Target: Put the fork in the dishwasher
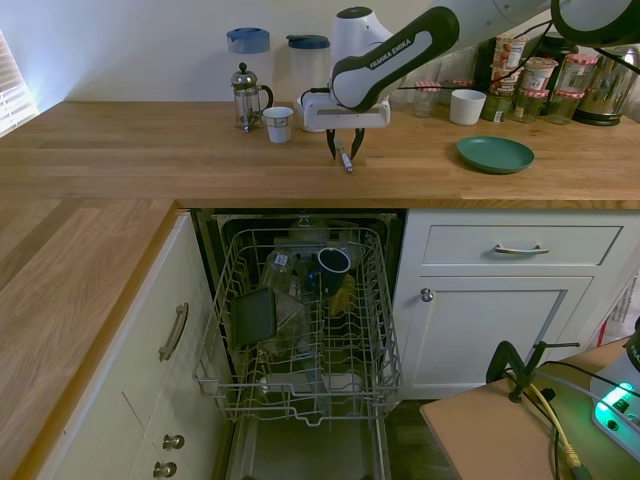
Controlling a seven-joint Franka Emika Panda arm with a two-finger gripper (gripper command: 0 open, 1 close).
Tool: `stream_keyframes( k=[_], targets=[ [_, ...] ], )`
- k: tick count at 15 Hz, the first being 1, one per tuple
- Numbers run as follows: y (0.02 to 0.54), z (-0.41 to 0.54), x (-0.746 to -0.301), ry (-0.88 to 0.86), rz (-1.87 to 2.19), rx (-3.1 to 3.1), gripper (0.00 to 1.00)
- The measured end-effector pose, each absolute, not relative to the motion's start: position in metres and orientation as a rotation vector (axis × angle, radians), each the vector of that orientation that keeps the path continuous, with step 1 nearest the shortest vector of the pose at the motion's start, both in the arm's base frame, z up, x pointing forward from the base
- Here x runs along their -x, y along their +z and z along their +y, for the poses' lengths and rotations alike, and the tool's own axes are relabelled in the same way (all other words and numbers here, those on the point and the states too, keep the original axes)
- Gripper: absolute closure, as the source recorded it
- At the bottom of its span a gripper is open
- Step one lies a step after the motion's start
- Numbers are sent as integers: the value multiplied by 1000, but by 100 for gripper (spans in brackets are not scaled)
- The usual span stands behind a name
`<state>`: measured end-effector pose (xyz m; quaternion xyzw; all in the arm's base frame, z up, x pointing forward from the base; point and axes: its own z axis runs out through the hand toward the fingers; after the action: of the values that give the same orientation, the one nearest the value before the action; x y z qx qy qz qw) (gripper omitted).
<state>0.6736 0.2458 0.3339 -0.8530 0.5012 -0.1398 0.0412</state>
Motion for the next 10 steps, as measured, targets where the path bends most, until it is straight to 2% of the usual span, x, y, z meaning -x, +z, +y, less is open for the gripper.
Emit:
stream_keyframes(
  k=[10],
  targets=[
    [338, 236, -677, -394, 1530, 2596, 100]
  ],
)
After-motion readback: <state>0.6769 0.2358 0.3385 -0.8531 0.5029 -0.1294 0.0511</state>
